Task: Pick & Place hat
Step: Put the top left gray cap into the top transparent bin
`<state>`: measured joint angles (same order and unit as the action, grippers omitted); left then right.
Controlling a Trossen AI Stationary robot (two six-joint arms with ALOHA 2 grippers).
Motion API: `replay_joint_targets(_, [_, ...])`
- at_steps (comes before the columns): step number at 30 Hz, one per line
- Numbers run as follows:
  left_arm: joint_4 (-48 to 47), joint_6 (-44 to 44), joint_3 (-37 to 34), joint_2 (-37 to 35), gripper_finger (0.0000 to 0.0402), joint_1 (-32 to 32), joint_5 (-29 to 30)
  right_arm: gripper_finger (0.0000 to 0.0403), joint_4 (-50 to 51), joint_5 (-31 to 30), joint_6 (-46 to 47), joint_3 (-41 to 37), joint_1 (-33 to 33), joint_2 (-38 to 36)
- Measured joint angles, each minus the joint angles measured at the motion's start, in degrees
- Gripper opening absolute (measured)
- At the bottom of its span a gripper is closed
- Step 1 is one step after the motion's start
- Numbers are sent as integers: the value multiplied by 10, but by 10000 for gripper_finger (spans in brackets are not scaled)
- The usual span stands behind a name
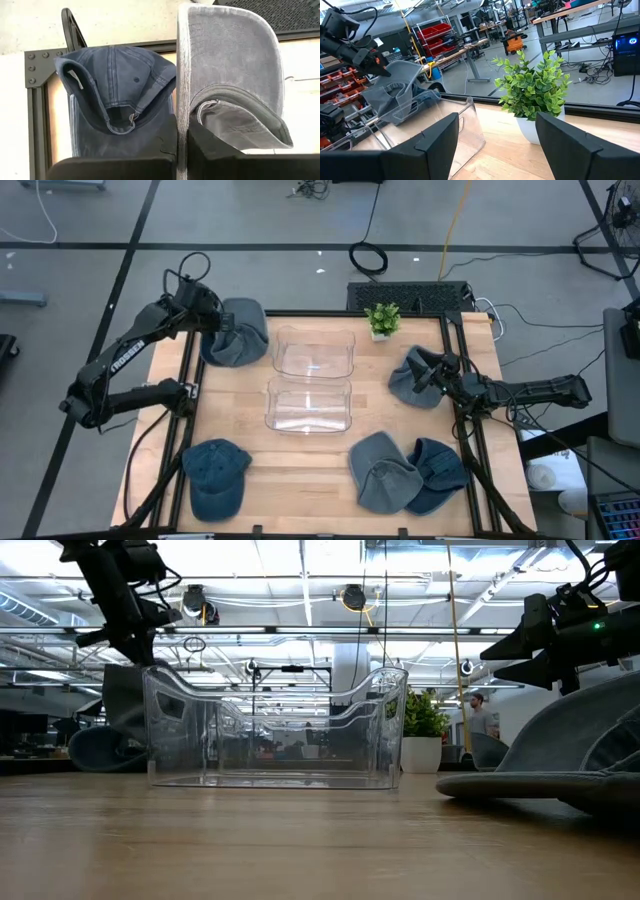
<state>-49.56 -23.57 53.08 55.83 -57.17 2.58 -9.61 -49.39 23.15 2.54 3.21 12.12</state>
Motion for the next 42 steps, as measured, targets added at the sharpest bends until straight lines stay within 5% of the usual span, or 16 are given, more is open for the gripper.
replay_joint_targets(14, [1, 14, 43, -23, 8, 0, 2, 254, -15, 0, 47, 0, 0, 0])
replay_joint_targets(28, [1, 81, 261, -21, 8, 0, 11, 254, -61, 3, 117, 0, 0, 0])
replay_joint_targets(34, [0, 102, 344, -21, 8, 0, -8, 254, -171, 32, 14, 14, 0, 0])
replay_joint_targets(42, [0, 110, 441, -8, 8, 0, -59, 253, -175, 31, -112, 95, 0, 4])
